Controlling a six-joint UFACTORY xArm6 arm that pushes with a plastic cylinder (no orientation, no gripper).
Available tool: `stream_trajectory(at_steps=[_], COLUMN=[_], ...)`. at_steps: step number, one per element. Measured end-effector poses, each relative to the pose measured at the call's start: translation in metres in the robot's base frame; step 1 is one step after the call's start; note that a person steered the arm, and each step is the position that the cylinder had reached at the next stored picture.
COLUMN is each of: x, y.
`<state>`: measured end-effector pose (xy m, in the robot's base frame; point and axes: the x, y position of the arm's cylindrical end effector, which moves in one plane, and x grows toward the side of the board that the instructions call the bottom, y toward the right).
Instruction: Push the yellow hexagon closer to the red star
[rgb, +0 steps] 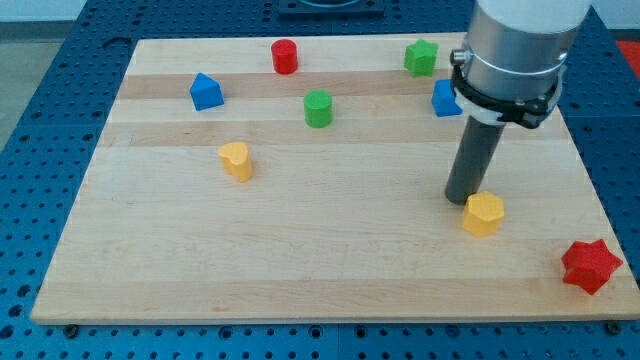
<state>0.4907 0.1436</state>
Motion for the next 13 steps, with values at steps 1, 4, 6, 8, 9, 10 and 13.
stream_trajectory(at_steps=[1, 4, 6, 8, 9, 10, 13], x=[0.001, 0.009, 0.026, 0.026, 0.026, 0.026, 0.026], y=[-0.001, -0.031, -0.032, -0.006, 0.013, 0.028, 0.061])
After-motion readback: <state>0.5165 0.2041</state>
